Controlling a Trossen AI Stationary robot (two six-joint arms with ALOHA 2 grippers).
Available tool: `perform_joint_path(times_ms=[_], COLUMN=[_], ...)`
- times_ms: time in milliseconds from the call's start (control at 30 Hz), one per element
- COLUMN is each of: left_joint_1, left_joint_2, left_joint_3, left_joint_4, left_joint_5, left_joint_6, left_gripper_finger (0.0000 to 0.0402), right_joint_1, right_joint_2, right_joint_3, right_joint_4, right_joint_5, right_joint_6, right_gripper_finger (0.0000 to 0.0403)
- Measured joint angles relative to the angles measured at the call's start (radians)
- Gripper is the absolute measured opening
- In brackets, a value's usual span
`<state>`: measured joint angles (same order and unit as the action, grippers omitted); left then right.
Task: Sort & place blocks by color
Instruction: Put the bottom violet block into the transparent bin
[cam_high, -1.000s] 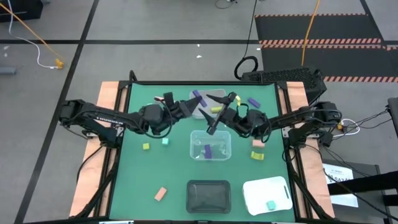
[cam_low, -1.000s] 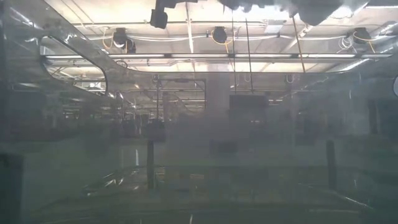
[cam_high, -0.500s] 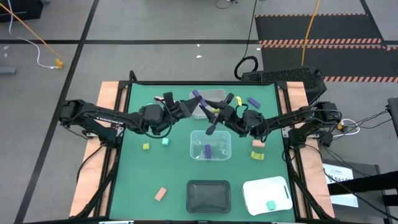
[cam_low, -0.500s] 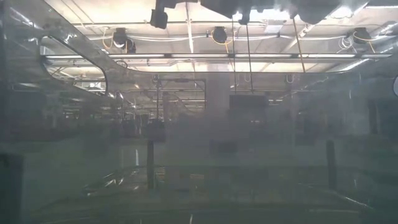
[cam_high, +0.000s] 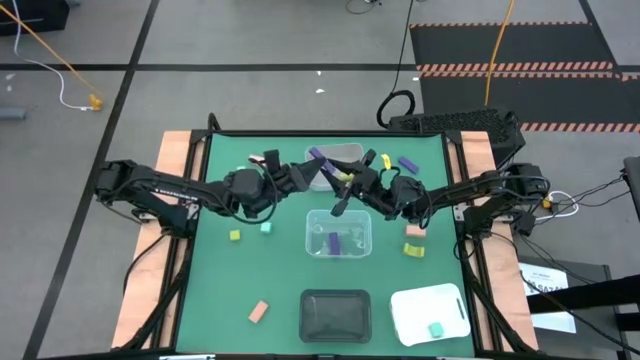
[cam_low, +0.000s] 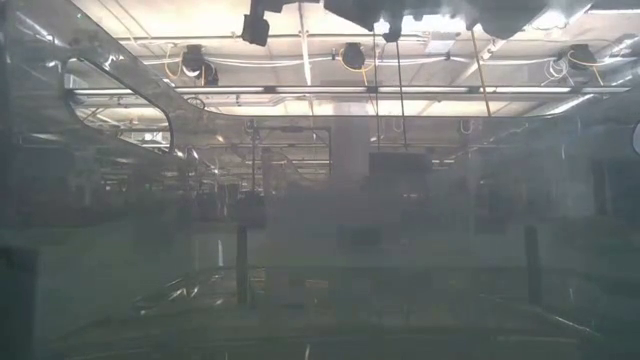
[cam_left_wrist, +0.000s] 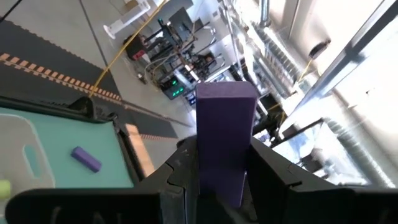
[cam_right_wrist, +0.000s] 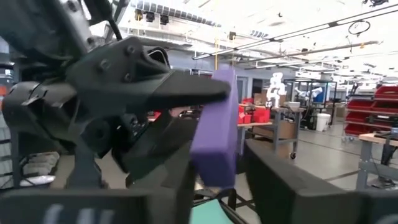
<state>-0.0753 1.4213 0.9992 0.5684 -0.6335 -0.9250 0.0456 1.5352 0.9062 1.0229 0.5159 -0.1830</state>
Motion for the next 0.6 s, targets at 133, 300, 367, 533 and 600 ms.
perform_joint_path(times_ms=[133, 300, 367, 533, 600], left_joint_1=[0.0, 0.0, 0.0, 0.001, 0.001], left_joint_2=[0.001, 0.001, 0.001, 0.001, 0.001], left_joint_3=[0.0, 0.0, 0.0, 0.0, 0.0], left_joint_4=[0.003, 0.002, -0.002, -0.017, -0.017], left_joint_5=[0.0, 0.0, -0.001, -0.013, -0.013], left_joint_6=[0.003, 0.003, 0.003, -0.005, -0.002], left_gripper_finger=[0.0101, 0.0101, 0.0101, 0.0101, 0.0101], right_joint_1=[-0.001, 0.0, 0.0, 0.0, 0.0], right_joint_2=[0.0, 0.0, 0.0, 0.001, 0.001], right_joint_3=[0.0, 0.0, 0.0, 0.0, 0.0], right_joint_4=[0.006, 0.006, 0.005, -0.002, -0.001], right_joint_5=[0.0, 0.001, 0.0, 0.007, 0.007], right_joint_6=[0.021, 0.021, 0.021, -0.004, -0.009], right_gripper_finger=[0.0179, 0.0146, 0.0109, 0.004, 0.004])
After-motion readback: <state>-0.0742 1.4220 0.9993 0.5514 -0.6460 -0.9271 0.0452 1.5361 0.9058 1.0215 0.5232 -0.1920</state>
